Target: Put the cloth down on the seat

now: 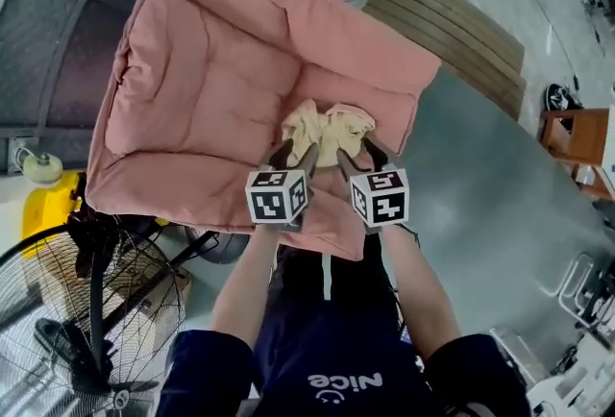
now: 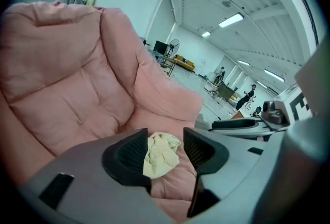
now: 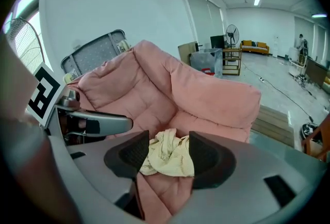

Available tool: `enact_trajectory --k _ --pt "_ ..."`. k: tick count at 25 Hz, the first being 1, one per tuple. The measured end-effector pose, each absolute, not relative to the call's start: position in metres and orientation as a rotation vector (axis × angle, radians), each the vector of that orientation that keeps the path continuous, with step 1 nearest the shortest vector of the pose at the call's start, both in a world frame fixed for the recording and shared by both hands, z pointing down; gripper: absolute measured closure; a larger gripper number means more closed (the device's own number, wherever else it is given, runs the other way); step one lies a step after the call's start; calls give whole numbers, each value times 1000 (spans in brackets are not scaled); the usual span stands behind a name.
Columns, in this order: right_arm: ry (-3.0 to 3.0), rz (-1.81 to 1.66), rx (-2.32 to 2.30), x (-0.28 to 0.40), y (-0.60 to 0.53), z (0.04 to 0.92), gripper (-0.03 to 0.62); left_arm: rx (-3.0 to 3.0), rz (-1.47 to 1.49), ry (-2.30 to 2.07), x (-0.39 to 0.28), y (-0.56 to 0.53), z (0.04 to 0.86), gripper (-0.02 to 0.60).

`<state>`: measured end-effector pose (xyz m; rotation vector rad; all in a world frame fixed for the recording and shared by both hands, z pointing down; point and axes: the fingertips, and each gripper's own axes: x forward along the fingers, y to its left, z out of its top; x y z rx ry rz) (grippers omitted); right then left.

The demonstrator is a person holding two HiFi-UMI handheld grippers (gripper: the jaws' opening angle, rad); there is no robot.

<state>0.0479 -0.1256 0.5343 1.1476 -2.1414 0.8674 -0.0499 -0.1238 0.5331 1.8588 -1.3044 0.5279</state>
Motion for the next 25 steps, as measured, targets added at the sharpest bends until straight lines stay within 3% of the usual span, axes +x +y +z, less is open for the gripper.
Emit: enact_trajectory --k 25 --pt "-2369 578 1361 39 -37 318 373 2246 275 -1324 -66 -34 309 368"
